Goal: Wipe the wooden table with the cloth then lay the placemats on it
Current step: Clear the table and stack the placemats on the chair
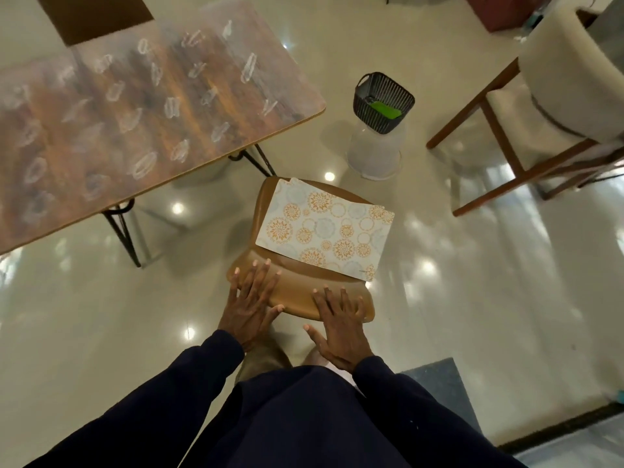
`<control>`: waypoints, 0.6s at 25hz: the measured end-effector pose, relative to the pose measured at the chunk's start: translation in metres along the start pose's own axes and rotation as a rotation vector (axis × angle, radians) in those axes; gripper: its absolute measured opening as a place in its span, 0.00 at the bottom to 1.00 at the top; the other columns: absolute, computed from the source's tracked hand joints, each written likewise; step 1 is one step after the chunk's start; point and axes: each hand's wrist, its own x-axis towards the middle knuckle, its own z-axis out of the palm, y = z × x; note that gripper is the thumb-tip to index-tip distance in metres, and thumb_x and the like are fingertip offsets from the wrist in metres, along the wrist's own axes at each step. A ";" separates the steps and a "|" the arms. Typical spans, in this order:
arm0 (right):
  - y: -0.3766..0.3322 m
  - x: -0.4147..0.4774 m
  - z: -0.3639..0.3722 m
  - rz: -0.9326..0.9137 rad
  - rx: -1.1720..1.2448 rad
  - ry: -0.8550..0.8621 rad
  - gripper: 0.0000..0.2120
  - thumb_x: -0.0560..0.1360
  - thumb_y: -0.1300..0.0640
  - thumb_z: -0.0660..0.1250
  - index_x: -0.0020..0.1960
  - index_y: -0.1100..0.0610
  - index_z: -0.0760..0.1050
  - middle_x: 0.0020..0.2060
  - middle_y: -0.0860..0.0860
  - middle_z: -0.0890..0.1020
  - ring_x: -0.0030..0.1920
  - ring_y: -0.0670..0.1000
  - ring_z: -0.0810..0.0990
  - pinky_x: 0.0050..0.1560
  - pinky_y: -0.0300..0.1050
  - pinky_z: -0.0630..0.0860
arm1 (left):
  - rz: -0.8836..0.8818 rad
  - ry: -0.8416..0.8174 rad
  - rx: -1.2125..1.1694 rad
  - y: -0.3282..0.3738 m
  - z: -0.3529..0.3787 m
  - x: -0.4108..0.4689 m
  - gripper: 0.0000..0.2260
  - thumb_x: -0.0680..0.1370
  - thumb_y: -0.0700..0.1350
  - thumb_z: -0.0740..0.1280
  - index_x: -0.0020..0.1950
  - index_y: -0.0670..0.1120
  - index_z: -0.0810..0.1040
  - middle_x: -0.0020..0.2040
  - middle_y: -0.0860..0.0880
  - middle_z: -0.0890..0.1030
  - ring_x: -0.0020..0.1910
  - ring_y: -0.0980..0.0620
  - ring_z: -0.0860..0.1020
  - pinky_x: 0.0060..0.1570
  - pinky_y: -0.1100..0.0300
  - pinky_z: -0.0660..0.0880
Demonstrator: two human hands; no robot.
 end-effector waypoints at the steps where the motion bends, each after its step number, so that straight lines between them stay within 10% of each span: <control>1: 0.003 -0.003 0.001 -0.023 0.000 -0.008 0.46 0.76 0.23 0.30 0.87 0.45 0.46 0.86 0.51 0.51 0.85 0.64 0.47 0.79 0.72 0.37 | -0.033 -0.004 0.003 0.006 0.000 -0.008 0.32 0.87 0.63 0.47 0.83 0.43 0.61 0.84 0.38 0.58 0.83 0.37 0.57 0.79 0.33 0.52; 15: 0.021 -0.059 0.028 -0.283 -0.167 -0.091 0.44 0.77 0.25 0.29 0.86 0.44 0.52 0.86 0.51 0.53 0.85 0.63 0.48 0.80 0.69 0.39 | -0.476 -0.054 -0.059 0.116 0.017 -0.136 0.33 0.86 0.64 0.48 0.85 0.45 0.57 0.85 0.40 0.57 0.84 0.37 0.57 0.77 0.32 0.57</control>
